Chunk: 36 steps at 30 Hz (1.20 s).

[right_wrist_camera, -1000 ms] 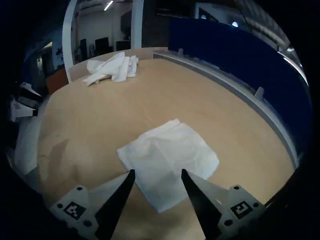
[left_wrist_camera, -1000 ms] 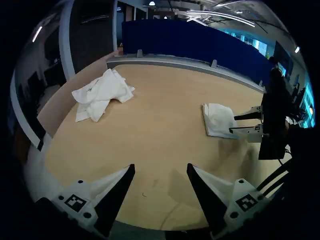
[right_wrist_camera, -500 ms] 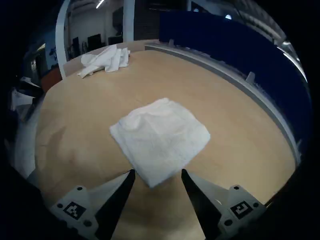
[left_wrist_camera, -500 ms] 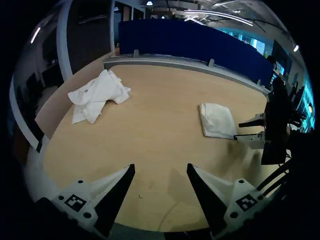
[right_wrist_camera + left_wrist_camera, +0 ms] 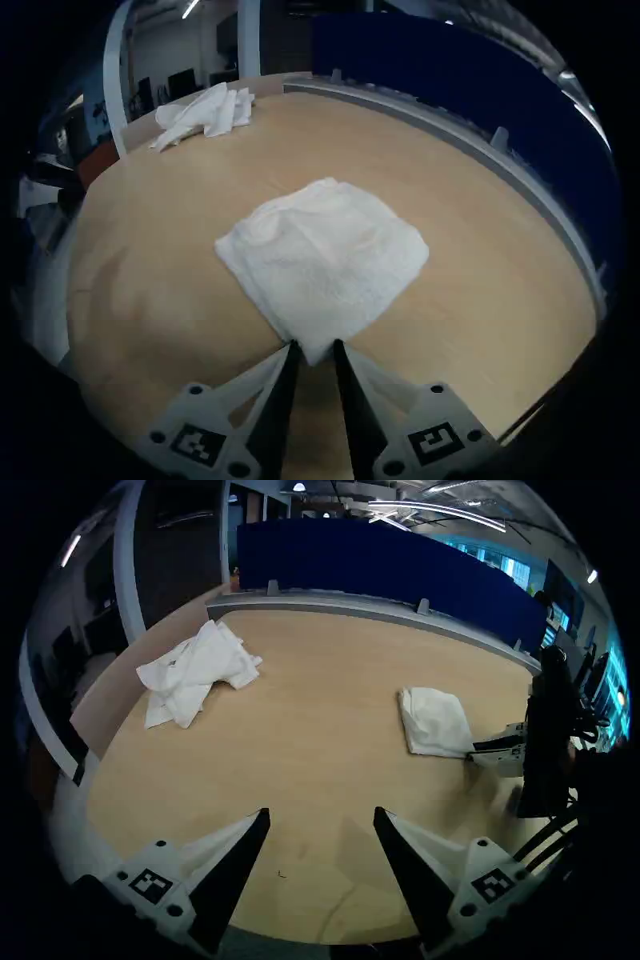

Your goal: Fold towel

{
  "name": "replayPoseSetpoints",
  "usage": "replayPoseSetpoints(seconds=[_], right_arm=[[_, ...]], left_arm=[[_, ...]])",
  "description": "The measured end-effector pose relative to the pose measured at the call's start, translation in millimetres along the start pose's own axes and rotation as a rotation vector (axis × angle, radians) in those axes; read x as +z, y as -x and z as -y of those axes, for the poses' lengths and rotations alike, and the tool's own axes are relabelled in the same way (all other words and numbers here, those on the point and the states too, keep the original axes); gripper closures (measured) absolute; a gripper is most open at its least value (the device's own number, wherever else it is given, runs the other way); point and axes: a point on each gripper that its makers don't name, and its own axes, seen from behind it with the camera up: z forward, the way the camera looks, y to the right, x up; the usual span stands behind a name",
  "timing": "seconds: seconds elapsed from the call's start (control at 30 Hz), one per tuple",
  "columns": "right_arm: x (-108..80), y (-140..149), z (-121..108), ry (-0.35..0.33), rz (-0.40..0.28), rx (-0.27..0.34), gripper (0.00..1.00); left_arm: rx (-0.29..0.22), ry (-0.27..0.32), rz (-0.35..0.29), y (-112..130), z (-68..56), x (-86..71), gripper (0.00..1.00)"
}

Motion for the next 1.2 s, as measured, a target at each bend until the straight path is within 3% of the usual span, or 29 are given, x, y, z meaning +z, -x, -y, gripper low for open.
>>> replayPoseSetpoints(seconds=[0.3, 0.6, 0.8, 1.2], right_arm=[[-4.6, -1, -1, 0.000, 0.008, 0.003, 0.85], [-16.4, -18, -4, -0.002, -0.018, -0.003, 0.88], [-30.3, -47, -10, 0.004, -0.069, -0.005, 0.88], [-81.2, -134, -24, 0.012, -0.218, -0.028, 0.89]], left_arm=[[0.003, -0.001, 0.003, 2, -1.5, 2.1, 0.04], [0.004, 0.003, 0.002, 1, -4.5, 1.3, 0.04], [0.010, 0.009, -0.007, -3, -6.6, 0.4, 0.04], [0.019, 0.027, -0.052, -25, -10.0, 0.1, 0.04]])
